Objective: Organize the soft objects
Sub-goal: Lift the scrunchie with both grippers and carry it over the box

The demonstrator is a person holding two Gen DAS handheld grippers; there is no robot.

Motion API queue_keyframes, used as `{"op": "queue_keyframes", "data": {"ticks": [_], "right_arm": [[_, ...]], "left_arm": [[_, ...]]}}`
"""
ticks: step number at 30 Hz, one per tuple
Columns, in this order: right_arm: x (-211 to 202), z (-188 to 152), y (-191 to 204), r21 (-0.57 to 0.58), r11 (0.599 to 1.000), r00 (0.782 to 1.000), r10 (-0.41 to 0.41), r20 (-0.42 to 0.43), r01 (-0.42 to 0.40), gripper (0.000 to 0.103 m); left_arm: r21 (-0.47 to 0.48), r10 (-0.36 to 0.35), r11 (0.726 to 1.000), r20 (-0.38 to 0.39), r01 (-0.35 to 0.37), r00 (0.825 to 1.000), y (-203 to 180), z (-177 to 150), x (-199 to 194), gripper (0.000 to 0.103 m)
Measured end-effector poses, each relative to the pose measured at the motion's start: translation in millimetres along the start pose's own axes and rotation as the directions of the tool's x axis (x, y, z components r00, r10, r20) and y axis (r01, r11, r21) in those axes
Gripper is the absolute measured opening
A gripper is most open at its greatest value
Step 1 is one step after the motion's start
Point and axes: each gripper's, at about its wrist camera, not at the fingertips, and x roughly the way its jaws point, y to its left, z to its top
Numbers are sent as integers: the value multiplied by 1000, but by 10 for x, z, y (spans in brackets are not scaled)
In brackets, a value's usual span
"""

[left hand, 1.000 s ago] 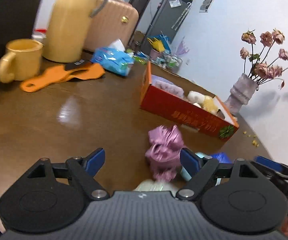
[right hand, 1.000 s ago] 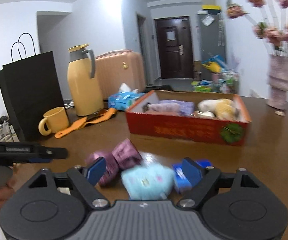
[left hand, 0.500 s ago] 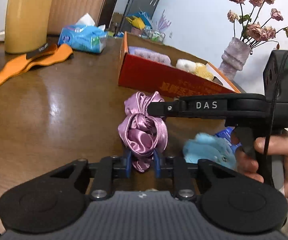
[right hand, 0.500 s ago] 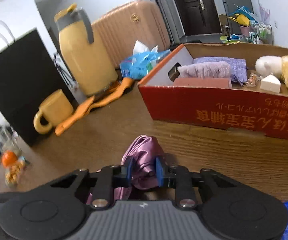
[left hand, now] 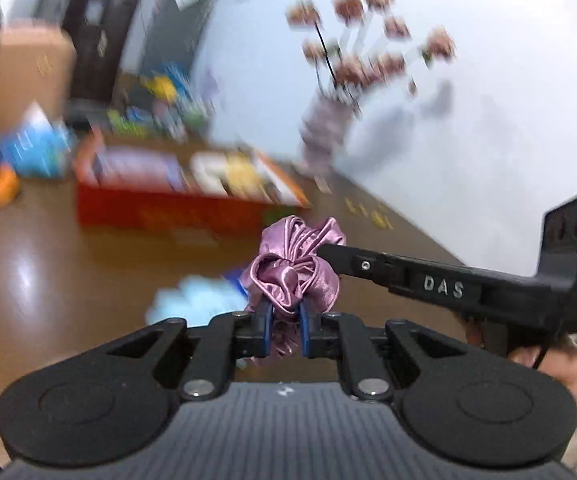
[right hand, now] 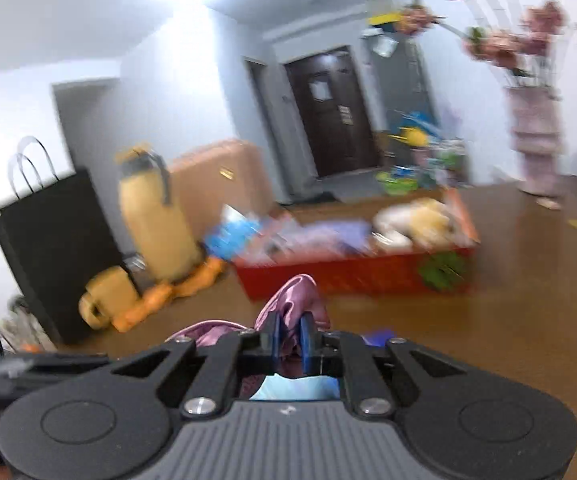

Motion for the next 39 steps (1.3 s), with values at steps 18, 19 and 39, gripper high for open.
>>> {"op": "queue_keyframes", "data": {"ticks": [18, 19, 39], "right_arm": [[-522, -715, -647, 214, 977, 1000, -19, -12, 21, 43], [-438, -699, -680, 221, 975, 1000, -11, -19, 15, 43], [-269, -441, -550, 155, 988, 1000, 15, -5, -14, 15]], "left_arm": [[-142, 135, 980, -53, -142, 989, -205, -318, 79, 67], [-130, 142, 981, -46, -147, 989, -249, -312, 127, 67], [-10, 79, 997, -80, -80, 994, -269, -63, 215, 15]]}}
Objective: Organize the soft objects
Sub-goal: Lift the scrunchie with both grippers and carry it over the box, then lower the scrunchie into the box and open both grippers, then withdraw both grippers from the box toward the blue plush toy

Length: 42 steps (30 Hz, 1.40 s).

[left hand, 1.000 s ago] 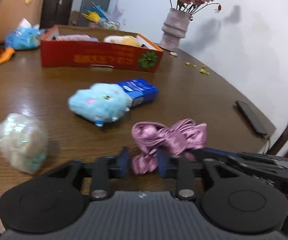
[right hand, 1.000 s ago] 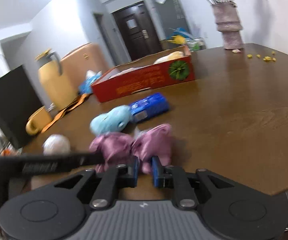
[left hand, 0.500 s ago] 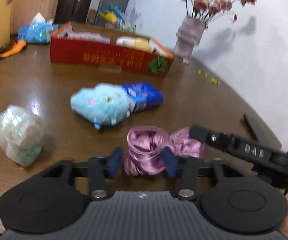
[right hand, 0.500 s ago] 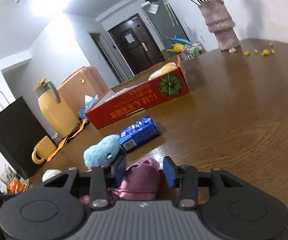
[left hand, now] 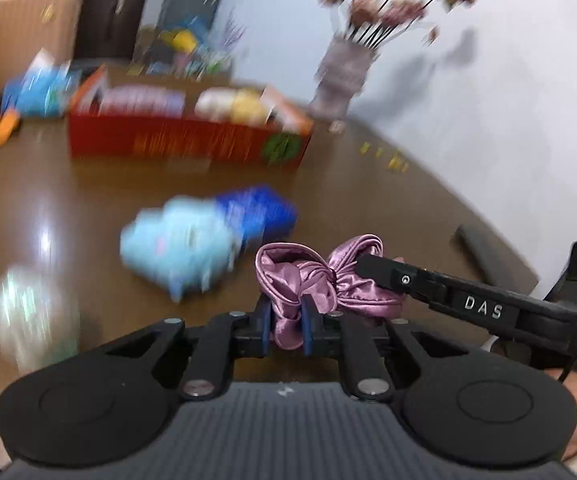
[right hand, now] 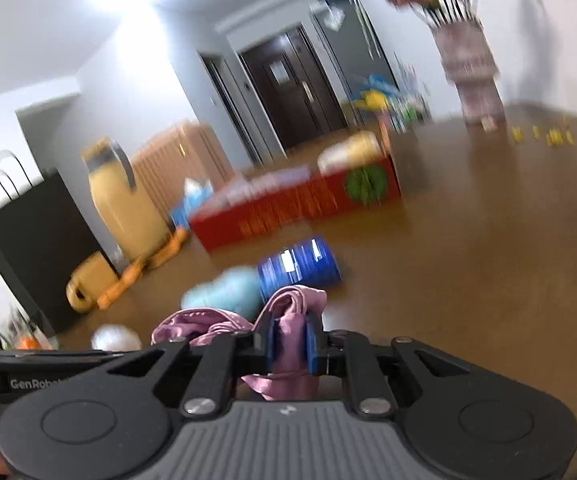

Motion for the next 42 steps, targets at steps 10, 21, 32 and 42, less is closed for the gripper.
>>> {"op": "queue_keyframes", "data": {"ticks": [10, 21, 32, 42], "right_arm": [[1361, 1685, 7, -79, 997, 999, -8, 51, 12, 15], [2870, 1591, -93, -188, 968, 959, -201, -200, 164, 21], [2303, 1858, 2, -217, 963, 974, -187, -130, 156, 62], [635, 2213, 326, -278, 937, 976, -190, 108, 213, 79]], "left_arm": [[15, 10, 1000, 34, -10, 999, 687, 1832, 924, 15], [-3, 189, 981, -138, -192, 972, 1252, 1920, 1907, 58], [58, 213, 975, 32, -214, 977, 1020, 2193, 948, 70], [123, 310, 936, 162, -331, 937, 718, 2010, -171, 78]]}}
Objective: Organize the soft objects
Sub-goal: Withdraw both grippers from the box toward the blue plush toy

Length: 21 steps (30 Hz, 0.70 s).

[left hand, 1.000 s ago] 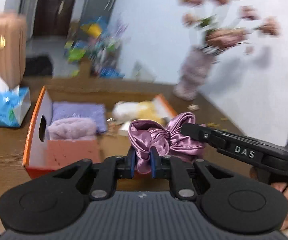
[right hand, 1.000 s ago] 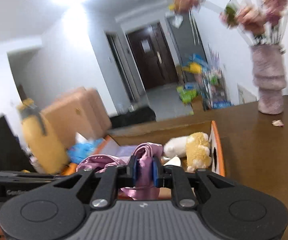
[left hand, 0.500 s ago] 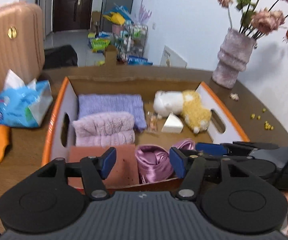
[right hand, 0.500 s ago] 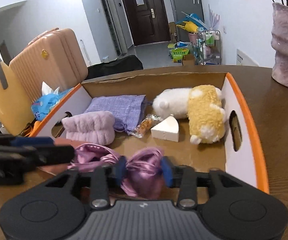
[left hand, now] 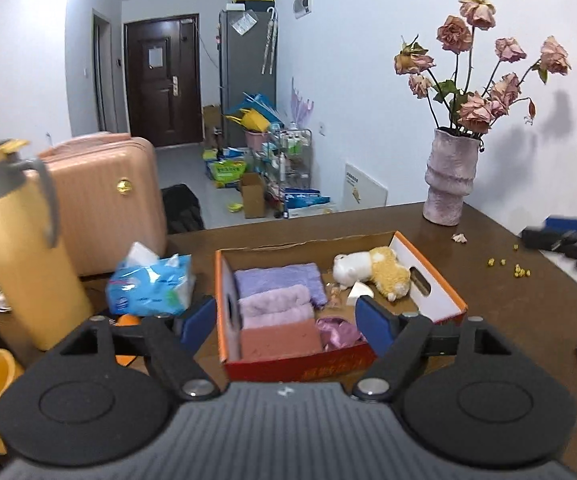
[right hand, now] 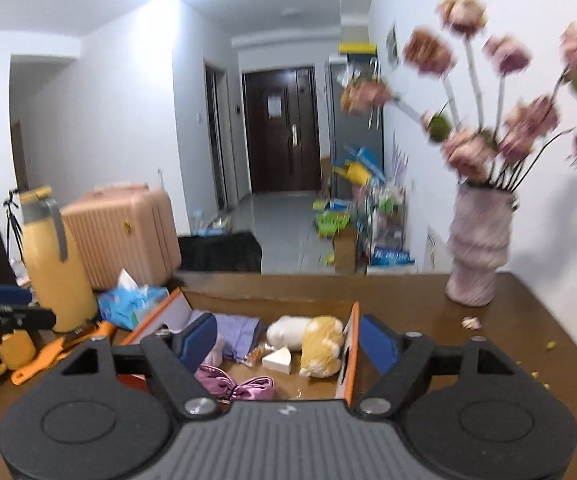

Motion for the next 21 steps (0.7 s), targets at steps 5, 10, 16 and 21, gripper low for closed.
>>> {"op": "queue_keyframes", "data": {"ticks": [5, 10, 16, 21], "right_arm": [[-480, -39, 109, -29, 1000, 999, 0, 43, 1, 79], [-942, -257, 288, -39, 999, 993, 37, 111, -33, 84], [-1441, -870, 572, -77, 991, 987, 117, 114, -109, 87], [-1687, -1524, 775, -62, 987, 987, 152, 59, -148, 90]], "left_arm": [[28, 4, 1000, 39, -5, 999, -79, -90, -461, 80], [21, -5, 1000, 79, 3, 997, -108, -360, -890, 83], [15, -6, 1000, 58, 5, 998, -56, -1126, -1269, 85], [-55, -46, 997, 4, 46, 999, 13, -1796, -1504, 87]]}}
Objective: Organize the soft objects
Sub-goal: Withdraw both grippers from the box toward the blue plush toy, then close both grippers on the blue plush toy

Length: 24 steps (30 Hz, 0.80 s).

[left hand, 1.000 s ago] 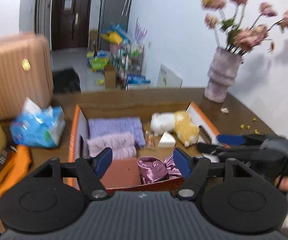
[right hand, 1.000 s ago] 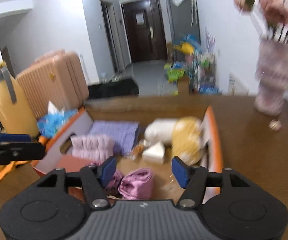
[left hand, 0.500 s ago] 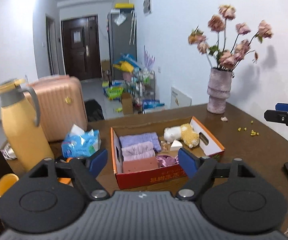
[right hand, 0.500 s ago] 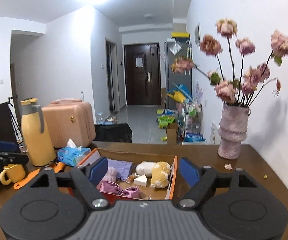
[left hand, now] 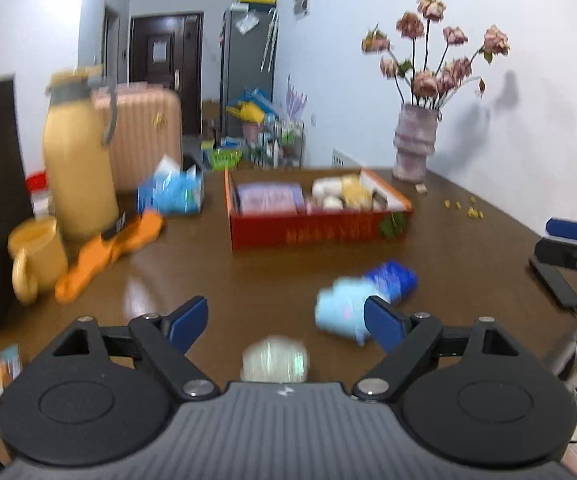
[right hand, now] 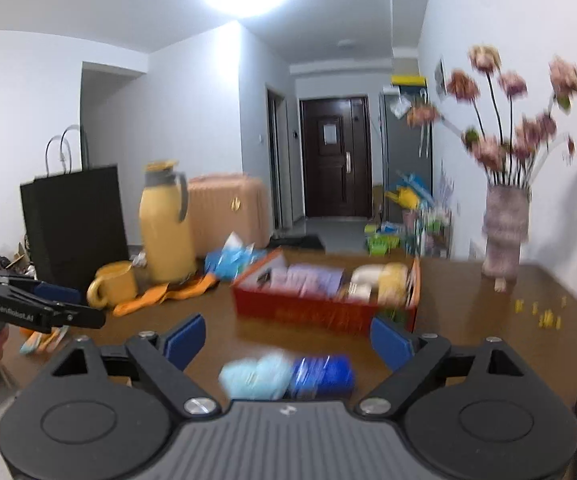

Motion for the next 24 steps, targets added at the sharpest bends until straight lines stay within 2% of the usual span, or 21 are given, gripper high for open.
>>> {"op": "queue_keyframes", "data": {"ticks": [4, 7, 10, 13, 17, 20, 22, 24], "right_arm": [[-117, -521, 206, 56, 998, 997, -5, -75, 9, 90], [-198, -756, 269, 106, 994, 995, 1, -104, 10, 89], [-171, -855, 283, 114, 993, 990, 18, -138, -2, 89], [-110, -881, 305, 104, 994, 989, -15, -145, 30, 89], [33, -827, 275, 134, 991, 991, 18, -134, 0, 86], [280, -749, 247, 142, 990, 989, 43, -140, -22, 82], [499, -707, 205, 169, 985, 987, 55, -149, -30, 74], [729, -668, 153, 210, 977, 985, 70, -158, -36, 65]], "left_arm": [[-59, -12, 998, -5, 12, 1000, 89, -439, -213, 87], [-115, -19, 993, -30, 15, 999, 149, -654, -288, 90], [-73, -7, 997, -54, 3, 999, 95, -724, -254, 90], [-66, -2, 998, -44, 0, 999, 57, -650, -200, 90], [-38, -44, 998, -16, 44, 999, 19, -440, -70, 90], [-5, -87, 996, -9, 87, 996, 11, -200, 177, 89], [-8, -108, 994, -50, 108, 993, 23, 2, 446, 84], [-5, -160, 987, -89, 160, 983, 38, 190, 749, 80]]}}
